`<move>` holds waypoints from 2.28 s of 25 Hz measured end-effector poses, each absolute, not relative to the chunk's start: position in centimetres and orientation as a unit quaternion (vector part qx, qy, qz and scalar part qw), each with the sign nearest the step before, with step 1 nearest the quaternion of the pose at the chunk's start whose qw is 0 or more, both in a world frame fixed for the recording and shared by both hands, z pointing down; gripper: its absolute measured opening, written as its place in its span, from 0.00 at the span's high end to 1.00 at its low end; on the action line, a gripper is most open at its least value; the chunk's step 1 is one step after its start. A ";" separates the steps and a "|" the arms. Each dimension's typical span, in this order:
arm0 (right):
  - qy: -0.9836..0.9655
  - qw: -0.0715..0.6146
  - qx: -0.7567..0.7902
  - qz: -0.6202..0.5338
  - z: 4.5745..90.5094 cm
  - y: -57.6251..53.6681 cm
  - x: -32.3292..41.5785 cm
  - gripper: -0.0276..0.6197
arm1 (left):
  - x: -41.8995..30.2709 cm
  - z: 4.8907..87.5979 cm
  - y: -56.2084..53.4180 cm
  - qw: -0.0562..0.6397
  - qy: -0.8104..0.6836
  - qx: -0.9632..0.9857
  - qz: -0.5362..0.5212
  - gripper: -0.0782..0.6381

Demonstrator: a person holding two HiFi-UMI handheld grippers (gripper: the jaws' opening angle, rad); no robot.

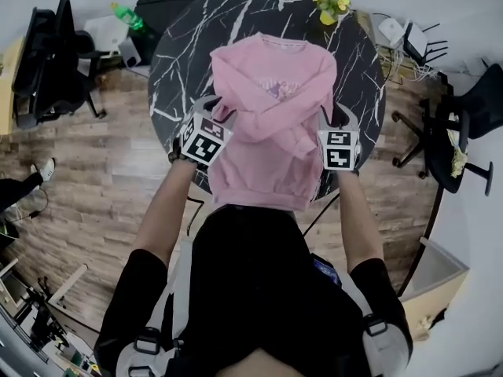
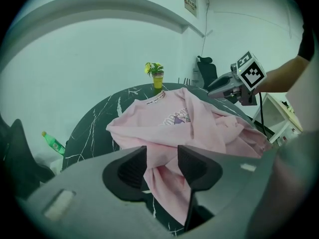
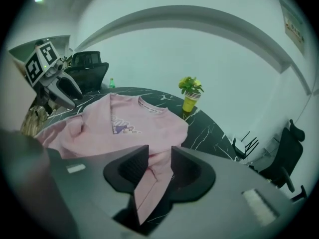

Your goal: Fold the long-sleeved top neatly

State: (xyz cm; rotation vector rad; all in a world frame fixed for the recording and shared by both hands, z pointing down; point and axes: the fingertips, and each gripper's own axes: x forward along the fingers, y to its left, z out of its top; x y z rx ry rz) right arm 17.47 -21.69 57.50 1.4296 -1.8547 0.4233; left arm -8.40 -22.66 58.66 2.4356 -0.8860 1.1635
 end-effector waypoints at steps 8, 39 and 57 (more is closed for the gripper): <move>-0.714 0.288 0.585 0.255 59.3 -27.6 20.6 0.70 | -6.9 60.2 -28.1 0.160 -0.347 0.832 0.402 0.60; -0.679 0.343 0.593 0.263 64.1 -33.6 26.3 0.81 | -11.2 65.2 -40.2 0.261 -0.425 0.781 0.375 0.63; -0.741 0.331 0.537 0.231 62.4 -36.1 23.9 0.92 | -10.1 63.1 -40.0 0.249 -0.356 0.836 0.336 0.84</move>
